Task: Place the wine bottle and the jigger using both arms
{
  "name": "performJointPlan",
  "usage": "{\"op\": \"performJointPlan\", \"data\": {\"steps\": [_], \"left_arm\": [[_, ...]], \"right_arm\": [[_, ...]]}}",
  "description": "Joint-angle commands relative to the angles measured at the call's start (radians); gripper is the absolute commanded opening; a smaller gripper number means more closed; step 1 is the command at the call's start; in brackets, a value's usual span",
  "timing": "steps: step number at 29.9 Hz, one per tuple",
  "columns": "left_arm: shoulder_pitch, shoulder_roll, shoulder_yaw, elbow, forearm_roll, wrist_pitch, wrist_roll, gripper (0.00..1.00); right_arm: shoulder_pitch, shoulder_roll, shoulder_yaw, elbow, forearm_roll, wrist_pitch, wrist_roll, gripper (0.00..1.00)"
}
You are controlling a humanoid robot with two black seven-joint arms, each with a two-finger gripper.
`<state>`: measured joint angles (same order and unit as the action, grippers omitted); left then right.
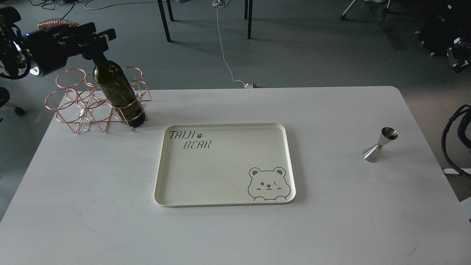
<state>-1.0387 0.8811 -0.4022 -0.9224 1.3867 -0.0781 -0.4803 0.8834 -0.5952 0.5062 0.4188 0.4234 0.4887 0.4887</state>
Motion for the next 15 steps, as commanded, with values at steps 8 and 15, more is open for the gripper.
{"op": "performJointPlan", "data": {"steps": [8,15], "left_arm": [[-0.106,0.09,0.0,0.026,-0.371,-0.011,0.002,0.98],[-0.109,0.073,0.005,0.174,-0.78,-0.019,0.002,0.98]], "right_arm": [[0.002,0.0,0.0,0.0,0.0,0.0,0.0,0.98],[0.006,0.0,0.005,-0.003,-0.005,0.0,0.0,0.99]]}}
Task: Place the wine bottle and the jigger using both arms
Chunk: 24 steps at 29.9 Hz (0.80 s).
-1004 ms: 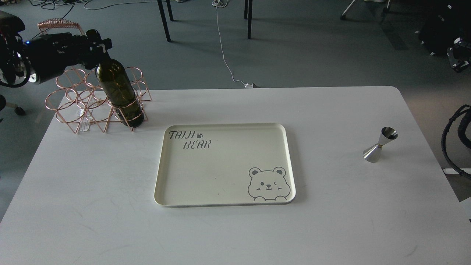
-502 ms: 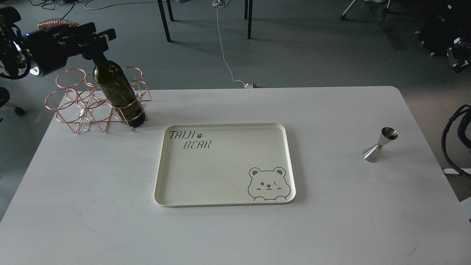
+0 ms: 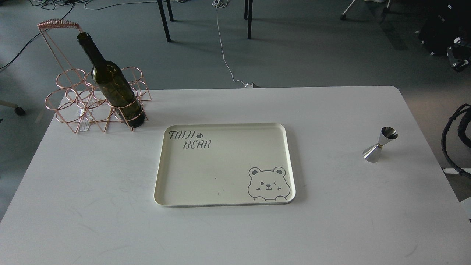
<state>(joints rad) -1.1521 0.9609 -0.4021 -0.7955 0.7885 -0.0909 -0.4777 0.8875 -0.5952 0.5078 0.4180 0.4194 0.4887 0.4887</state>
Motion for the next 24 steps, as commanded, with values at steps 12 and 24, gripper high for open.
{"op": "performJointPlan", "data": {"steps": [12,24], "left_arm": [[0.066,-0.082,0.008,0.245,-0.84,-0.165,0.014,0.98],[0.233,-0.168,-0.059,0.343,-1.215,-0.332,0.113,0.98]], "right_arm": [[-0.002,0.015,0.006,-0.085,-0.001,0.0,0.0,0.99],[-0.005,0.041,0.046,-0.084,0.007,0.0,-0.057,0.99]]}}
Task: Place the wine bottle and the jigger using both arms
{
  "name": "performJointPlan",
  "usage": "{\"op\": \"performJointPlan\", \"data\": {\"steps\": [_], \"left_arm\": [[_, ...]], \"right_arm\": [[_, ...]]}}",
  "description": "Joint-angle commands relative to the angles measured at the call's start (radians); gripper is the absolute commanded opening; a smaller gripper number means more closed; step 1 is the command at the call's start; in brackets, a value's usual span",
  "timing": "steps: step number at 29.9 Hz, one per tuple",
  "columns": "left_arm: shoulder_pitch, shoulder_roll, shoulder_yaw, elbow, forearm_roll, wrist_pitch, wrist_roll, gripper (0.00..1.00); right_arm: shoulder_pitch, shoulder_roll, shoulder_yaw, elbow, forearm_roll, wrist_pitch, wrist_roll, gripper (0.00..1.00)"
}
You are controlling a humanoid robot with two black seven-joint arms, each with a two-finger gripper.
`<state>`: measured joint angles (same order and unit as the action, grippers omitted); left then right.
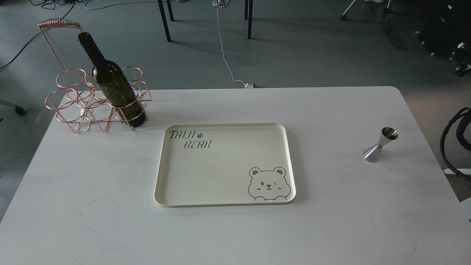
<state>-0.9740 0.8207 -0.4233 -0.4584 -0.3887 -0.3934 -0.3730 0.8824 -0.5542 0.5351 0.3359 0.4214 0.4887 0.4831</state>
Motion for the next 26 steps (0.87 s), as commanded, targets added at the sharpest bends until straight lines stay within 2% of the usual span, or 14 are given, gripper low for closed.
{"op": "performJointPlan", "data": {"steps": [1,3,8,19,26], "left_arm": [[0.076,-0.041,-0.063,0.009,-0.041,-0.038,0.009,0.98],[0.119,-0.067,-0.107,0.021,-0.041,-0.044,0.02,0.98],[0.202,-0.123,-0.219,0.046,-0.041,-0.068,0.066,0.98],[0.25,-0.167,-0.255,0.041,-0.029,-0.095,0.046,0.99],[0.261,-0.16,-0.249,0.035,-0.029,-0.095,0.035,0.99]], "right_arm": [[-0.005,0.002,0.041,-0.005,0.005,0.0,-0.07,0.99],[-0.01,0.005,0.081,-0.008,0.005,0.0,-0.084,0.99],[-0.014,0.034,0.1,-0.011,0.005,0.0,-0.086,0.99],[-0.066,0.099,0.085,-0.061,0.005,0.0,-0.084,0.99],[-0.056,0.091,0.083,-0.057,0.002,0.0,-0.086,0.99]]}}
